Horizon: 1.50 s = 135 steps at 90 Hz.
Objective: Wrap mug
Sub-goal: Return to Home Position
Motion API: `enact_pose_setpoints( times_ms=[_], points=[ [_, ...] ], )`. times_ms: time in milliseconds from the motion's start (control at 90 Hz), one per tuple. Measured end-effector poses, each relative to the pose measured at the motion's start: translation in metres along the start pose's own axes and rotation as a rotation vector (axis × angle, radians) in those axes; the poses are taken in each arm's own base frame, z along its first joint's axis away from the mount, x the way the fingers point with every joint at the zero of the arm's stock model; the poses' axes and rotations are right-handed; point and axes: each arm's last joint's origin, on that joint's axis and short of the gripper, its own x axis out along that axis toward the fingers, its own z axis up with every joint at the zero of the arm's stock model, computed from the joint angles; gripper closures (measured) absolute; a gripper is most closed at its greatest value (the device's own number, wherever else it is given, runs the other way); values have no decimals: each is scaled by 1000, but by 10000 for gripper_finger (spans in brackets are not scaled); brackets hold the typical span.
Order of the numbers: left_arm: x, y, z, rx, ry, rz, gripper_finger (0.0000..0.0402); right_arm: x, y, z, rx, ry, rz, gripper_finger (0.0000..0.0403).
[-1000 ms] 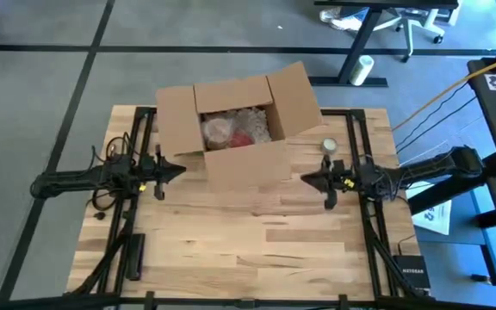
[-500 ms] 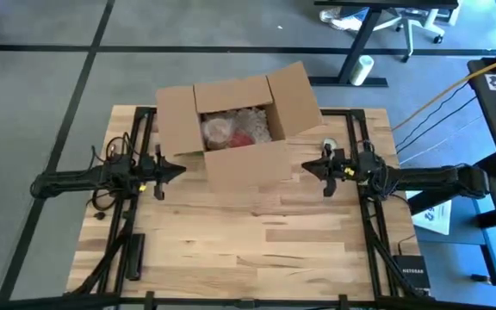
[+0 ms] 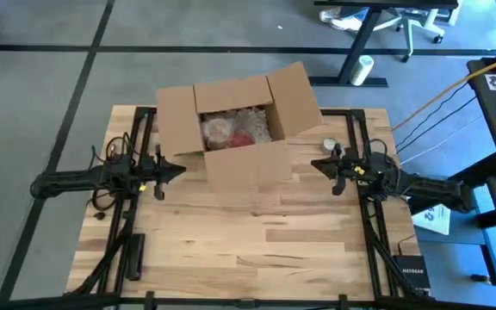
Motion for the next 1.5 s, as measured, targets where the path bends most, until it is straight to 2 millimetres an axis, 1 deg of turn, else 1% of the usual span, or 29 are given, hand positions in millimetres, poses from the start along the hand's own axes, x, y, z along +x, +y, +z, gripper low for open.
enact_pose_setpoints(
  times_ms=[89,178,500,578,733,1500],
  points=[
    [0,0,0,0,0,0,400,-2,-2,-2,4,12,-38,403],
    [0,0,0,0,0,-1,400,-2,-1,-3,2,25,-24,403],
    [0,0,0,0,1,0,400,-3,-4,-2,-34,-17,-130,403],
    [0,0,0,0,1,0,400,-3,-4,-2,-34,-15,-127,403],
    [0,0,0,0,1,0,400,-2,-3,-3,-47,17,-69,402],
    [0,0,0,0,1,0,400,-2,-3,-4,-48,19,-68,402]
  ],
)
